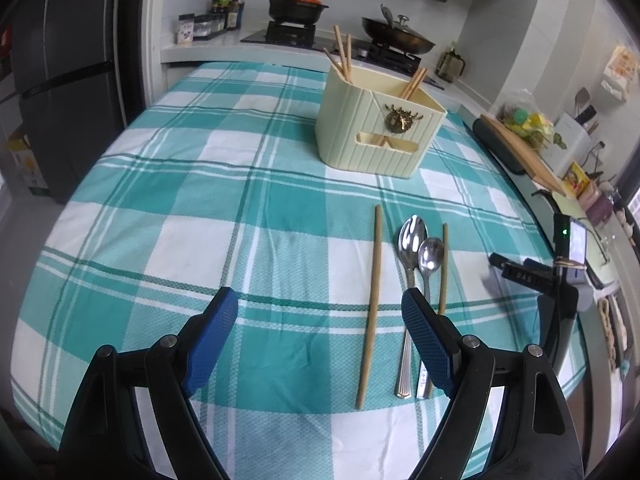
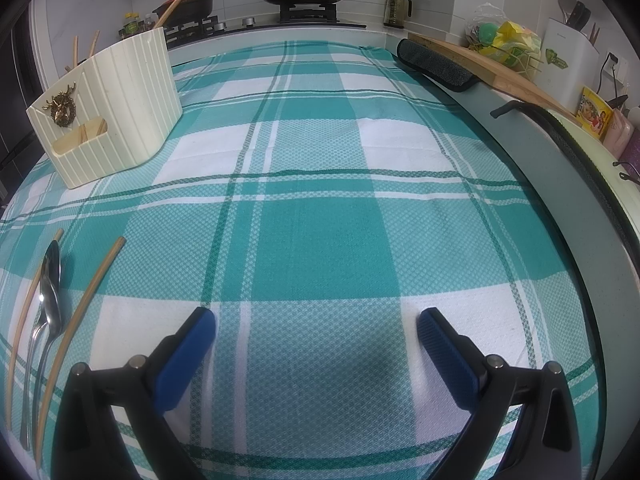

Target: Organize utensils

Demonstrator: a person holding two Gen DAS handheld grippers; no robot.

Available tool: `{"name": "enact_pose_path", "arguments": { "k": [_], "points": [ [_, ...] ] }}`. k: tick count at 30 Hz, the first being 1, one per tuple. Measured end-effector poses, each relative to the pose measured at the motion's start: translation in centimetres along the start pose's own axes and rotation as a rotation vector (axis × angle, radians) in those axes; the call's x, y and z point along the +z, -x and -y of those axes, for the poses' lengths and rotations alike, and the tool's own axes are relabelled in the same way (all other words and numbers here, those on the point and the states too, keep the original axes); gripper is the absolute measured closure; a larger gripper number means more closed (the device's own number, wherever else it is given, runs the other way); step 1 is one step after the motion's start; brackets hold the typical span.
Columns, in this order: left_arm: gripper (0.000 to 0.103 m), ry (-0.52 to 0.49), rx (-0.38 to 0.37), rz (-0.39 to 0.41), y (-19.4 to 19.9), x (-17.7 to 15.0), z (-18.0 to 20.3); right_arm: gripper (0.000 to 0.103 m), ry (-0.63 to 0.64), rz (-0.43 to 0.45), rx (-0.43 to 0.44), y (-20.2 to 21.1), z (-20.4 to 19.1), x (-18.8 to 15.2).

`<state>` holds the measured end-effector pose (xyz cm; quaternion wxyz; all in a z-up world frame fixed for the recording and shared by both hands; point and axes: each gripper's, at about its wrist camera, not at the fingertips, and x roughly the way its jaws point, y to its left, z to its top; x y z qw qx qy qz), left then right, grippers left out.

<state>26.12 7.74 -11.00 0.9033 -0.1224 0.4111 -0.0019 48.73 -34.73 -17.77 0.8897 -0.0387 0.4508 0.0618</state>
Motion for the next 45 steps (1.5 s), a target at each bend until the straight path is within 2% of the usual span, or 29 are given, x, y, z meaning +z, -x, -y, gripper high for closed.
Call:
{"name": "enact_pose_path", "arguments": {
  "k": [29, 37, 42, 45],
  "points": [
    [0.018, 0.008, -0.001, 0.008, 0.0, 0.1, -0.1, 0.0, 0.001, -0.001, 0.001, 0.0, 0.0, 0.0],
    [0.018, 0.038, 0.028, 0.01, -0.2, -1.1, -2.2, 0.0, 0.001, 0.0, 0.001, 0.0, 0.0, 0.0],
    [0.018, 0.021, 0.064, -0.007, -0.7, -2.2, -3.5, 0.0, 0.001, 0.0, 0.001, 0.0, 0.0, 0.0],
    [0.018, -0.01, 0.06, -0.021, -1.4, -2.5, -3.5, 0.0, 0.001, 0.0, 0.001, 0.0, 0.0, 0.0]
  ]
}}
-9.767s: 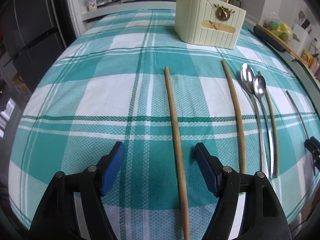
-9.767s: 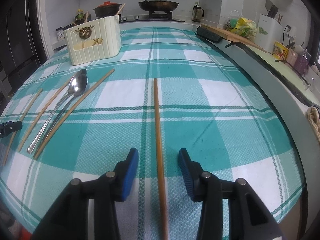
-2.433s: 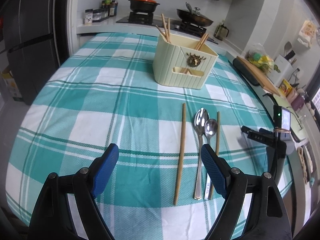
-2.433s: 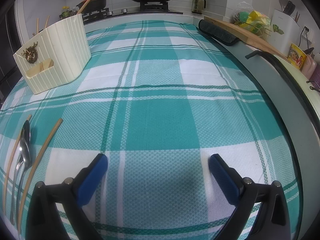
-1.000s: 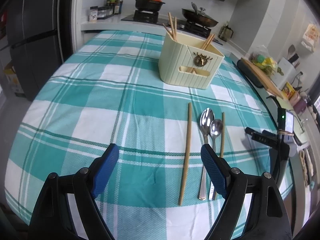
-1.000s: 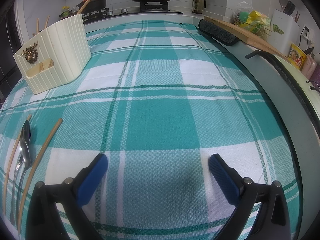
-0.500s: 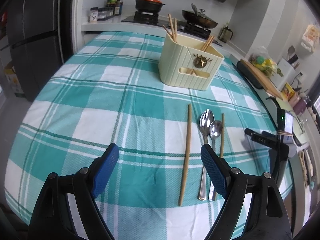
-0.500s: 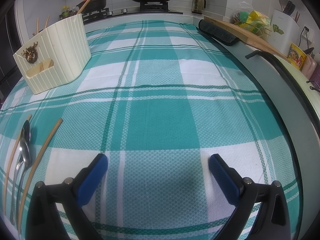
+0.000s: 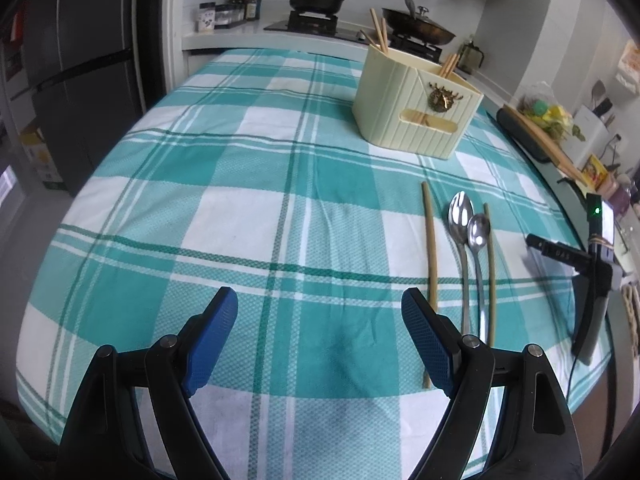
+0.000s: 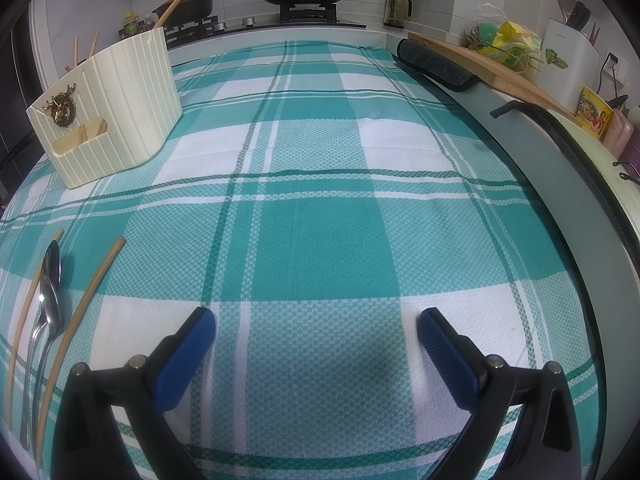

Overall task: Organize utensils
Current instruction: 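Close the left tool on a chopstick while the right tool grasps the last chopstick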

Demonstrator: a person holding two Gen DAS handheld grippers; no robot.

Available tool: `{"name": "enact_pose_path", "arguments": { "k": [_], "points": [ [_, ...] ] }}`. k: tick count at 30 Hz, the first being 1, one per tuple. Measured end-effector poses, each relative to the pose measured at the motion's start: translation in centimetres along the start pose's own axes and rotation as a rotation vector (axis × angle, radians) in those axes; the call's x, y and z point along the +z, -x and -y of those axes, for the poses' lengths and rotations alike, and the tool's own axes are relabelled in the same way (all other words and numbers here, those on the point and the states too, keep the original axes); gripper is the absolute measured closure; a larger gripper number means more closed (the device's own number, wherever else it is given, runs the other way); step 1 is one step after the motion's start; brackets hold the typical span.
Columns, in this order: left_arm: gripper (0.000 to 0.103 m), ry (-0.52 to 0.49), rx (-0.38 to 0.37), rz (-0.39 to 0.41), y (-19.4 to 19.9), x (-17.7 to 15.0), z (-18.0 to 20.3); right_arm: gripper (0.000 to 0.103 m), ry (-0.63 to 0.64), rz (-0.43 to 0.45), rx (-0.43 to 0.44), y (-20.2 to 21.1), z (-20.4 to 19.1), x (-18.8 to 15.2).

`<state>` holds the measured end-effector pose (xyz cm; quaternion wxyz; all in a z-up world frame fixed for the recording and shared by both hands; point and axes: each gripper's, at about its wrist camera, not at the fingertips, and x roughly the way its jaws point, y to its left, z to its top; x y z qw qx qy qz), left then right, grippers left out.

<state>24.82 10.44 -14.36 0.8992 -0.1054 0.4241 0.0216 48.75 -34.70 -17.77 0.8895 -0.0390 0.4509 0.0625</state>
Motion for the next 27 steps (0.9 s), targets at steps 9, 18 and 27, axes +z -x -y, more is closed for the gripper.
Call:
{"name": "enact_pose_path", "arguments": {
  "k": [9, 18, 27],
  "points": [
    [0.018, -0.144, -0.077, -0.035, -0.8, 0.6, 2.5, 0.0, 0.001, 0.0, 0.0, 0.0, 0.0, 0.0],
    [0.015, -0.288, -0.116, -0.123, -5.8, 2.6, 6.2, 0.0, 0.001, 0.0, 0.001, 0.0, 0.0, 0.0],
    [0.017, -0.325, -0.114, -0.193, -10.6, 4.0, 8.2, 0.0, -0.017, -0.005, -0.021, -0.1, -0.3, 0.5]
  ]
}}
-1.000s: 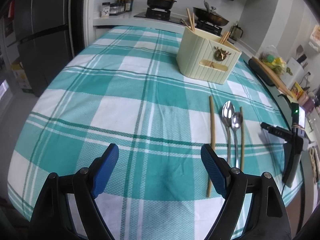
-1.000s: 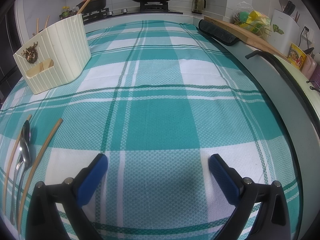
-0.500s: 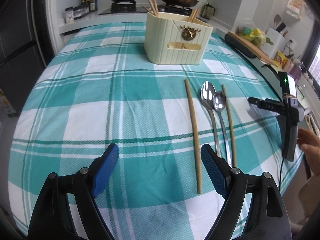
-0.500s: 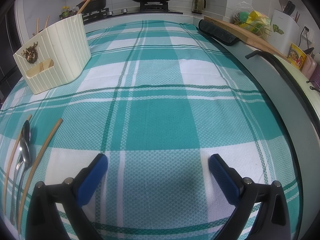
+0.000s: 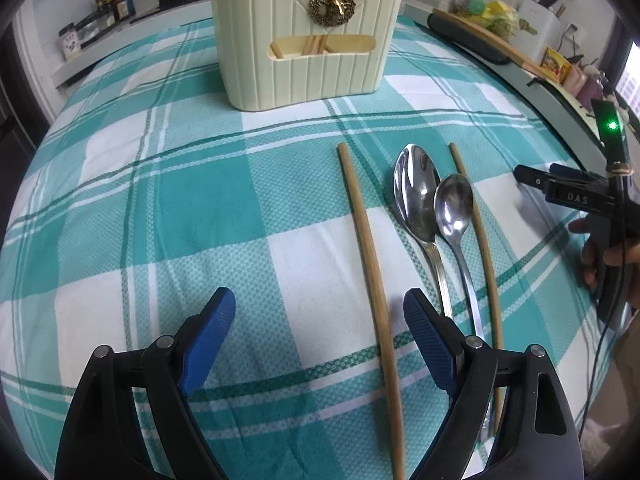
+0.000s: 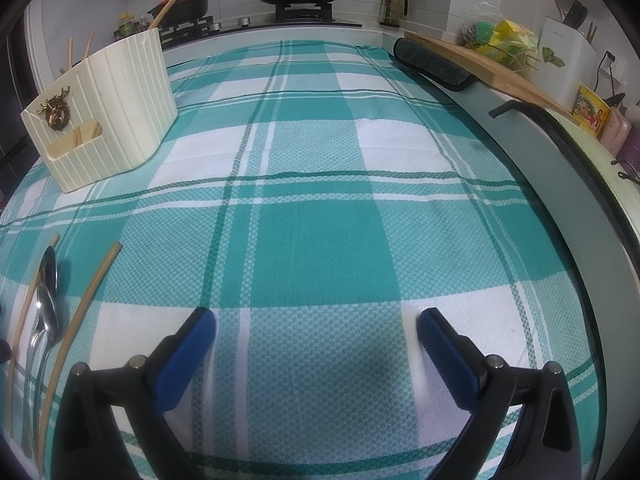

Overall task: Organize utensils
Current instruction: 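Close the left tool on a chopstick while the right tool grasps the last chopstick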

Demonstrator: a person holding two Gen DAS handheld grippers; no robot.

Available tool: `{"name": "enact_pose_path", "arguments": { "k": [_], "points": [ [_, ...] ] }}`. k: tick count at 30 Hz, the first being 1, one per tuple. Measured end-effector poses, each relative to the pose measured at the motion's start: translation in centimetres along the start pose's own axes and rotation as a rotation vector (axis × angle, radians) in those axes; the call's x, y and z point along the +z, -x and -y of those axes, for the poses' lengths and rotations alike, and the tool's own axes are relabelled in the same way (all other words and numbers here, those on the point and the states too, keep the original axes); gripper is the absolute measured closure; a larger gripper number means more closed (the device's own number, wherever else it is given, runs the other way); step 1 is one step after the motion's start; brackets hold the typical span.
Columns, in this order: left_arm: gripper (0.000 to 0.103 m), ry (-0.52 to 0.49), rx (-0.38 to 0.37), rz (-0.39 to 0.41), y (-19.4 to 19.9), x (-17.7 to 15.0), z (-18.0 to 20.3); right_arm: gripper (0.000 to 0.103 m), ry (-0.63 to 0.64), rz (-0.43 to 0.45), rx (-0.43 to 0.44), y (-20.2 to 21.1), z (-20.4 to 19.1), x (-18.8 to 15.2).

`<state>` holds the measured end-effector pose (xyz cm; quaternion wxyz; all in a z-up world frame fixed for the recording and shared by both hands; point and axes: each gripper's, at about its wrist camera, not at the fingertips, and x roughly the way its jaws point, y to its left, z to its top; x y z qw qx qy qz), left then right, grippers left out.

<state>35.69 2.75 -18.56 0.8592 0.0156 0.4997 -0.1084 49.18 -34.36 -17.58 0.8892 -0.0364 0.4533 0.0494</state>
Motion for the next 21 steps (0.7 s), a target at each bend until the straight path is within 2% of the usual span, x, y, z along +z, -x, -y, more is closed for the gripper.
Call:
{"name": "enact_pose_path", "arguments": {
  "k": [3, 5, 7, 9, 10, 12, 13, 14, 16, 18, 20, 21],
  "points": [
    [0.018, -0.003, 0.014, 0.01, 0.1, -0.1, -0.1, 0.0, 0.005, -0.015, -0.024, 0.3, -0.6, 0.2],
    [0.021, 0.001, 0.019, 0.012, 0.2, -0.2, -0.1, 0.0, 0.021, -0.003, -0.01, 1.8, -2.0, -0.5],
    [0.025, -0.002, 0.02, 0.013, 0.3, -0.4, 0.1, 0.0, 0.041, 0.027, 0.084, 4.3, -4.3, -1.6],
    [0.034, -0.015, 0.023, 0.014, 0.5, -0.7, 0.5, 0.0, 0.046, 0.044, 0.188, 6.4, -6.7, -2.6],
    [0.036, -0.02, 0.025, 0.014, 0.6, -0.8, 0.8, 0.0, 0.041, 0.049, 0.209, 7.0, -7.8, -3.0],
    [0.05, -0.026, 0.027, 0.015, 0.9, -1.1, 1.2, 0.002, 0.043, 0.045, 0.222, 7.3, -9.6, -3.6],
    [0.053, -0.029, 0.03, 0.017, 1.1, -1.3, 1.4, 0.009, 0.061, 0.044, 0.206, 7.1, -10.4, -4.0],
    [0.058, -0.03, 0.033, 0.019, 1.2, -1.5, 1.5, 0.026, 0.093, 0.035, 0.185, 6.8, -11.2, -4.4],
    [0.067, -0.025, 0.037, 0.025, 1.4, -1.9, 1.8, 0.046, 0.126, -0.018, 0.156, 5.7, -11.9, -5.0],
    [0.075, -0.008, 0.041, 0.037, 1.5, -2.3, 1.9, 0.046, 0.101, -0.011, 0.165, 5.7, -11.6, -5.2],
    [0.079, 0.011, 0.046, 0.045, 1.6, -2.6, 2.0, 0.055, 0.111, -0.016, 0.185, 5.8, -11.7, -5.2],
    [0.081, 0.026, 0.045, 0.047, 1.7, -2.6, 2.0, 0.056, 0.109, -0.015, 0.208, 6.1, -11.7, -5.2]
  ]
}}
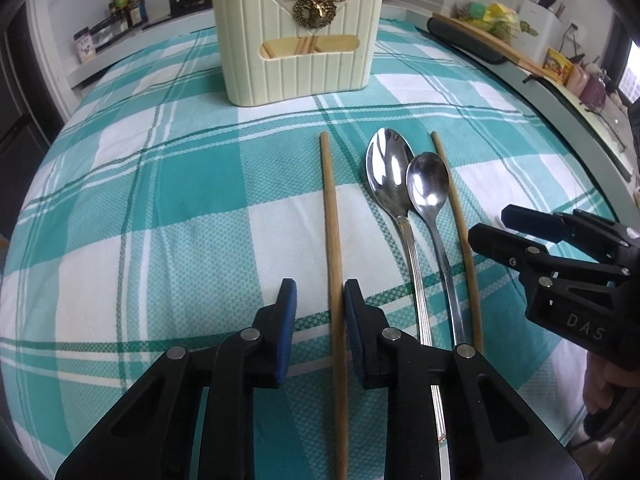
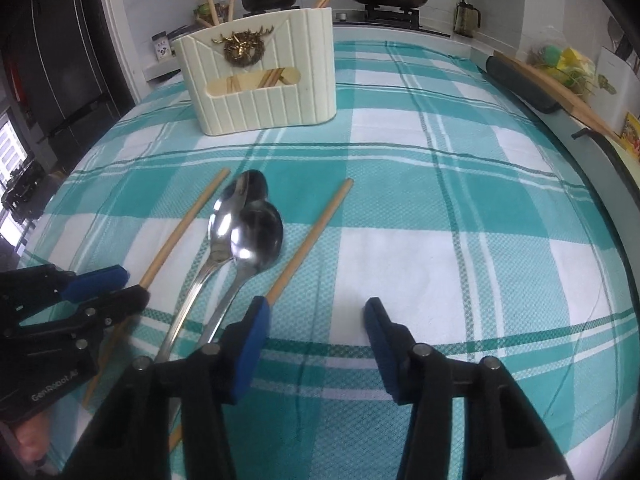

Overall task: Organize utensils
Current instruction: 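Close the left tool on a chopstick while the right tool grasps the last chopstick, then lift both chopsticks upright and carry them over the cream holder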

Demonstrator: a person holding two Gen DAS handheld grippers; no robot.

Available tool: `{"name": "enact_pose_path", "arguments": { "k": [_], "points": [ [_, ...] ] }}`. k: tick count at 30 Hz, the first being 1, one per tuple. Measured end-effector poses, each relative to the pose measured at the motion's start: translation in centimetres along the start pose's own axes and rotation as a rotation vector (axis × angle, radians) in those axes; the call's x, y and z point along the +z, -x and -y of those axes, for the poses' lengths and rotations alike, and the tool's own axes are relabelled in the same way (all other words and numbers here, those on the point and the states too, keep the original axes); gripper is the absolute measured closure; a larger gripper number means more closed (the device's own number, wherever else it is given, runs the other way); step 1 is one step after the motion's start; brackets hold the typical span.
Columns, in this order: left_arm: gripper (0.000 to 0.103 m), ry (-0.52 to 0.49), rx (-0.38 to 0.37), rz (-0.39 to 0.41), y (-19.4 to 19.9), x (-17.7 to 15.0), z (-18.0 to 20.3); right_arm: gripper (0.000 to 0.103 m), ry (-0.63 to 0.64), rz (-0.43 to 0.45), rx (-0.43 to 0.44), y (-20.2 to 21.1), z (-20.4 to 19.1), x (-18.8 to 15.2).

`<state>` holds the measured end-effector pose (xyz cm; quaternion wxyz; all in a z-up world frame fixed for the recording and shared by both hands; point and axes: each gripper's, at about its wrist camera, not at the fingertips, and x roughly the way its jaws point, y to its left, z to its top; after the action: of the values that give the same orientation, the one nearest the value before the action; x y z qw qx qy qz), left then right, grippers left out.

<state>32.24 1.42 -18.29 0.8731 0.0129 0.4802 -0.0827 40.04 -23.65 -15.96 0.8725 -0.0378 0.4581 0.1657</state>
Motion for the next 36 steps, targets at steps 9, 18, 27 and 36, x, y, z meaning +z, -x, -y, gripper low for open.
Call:
{"name": "enact_pose_path", "arguments": {
  "k": [9, 18, 27, 36],
  "points": [
    [0.096, 0.075, 0.004, -0.01, 0.6, -1.0, -0.1, 0.075, 0.126, -0.025, -0.065, 0.3, -2.2, -0.9],
    [0.096, 0.138, -0.081, -0.044, 2.8, -4.3, 0.7, 0.082, 0.066, -0.071, -0.188, 3.4, 5.6, -3.3],
    [0.063, 0.111, -0.131, -0.047, 3.2, -1.2, -1.0, 0.056, 0.16, -0.088, -0.016, 5.1, 6.5, -1.9],
    [0.049, 0.076, -0.094, -0.106, -0.2, 3.6, -1.3, 0.056, 0.294, -0.184, 0.085, 0.3, 5.2, 2.0]
  ]
}}
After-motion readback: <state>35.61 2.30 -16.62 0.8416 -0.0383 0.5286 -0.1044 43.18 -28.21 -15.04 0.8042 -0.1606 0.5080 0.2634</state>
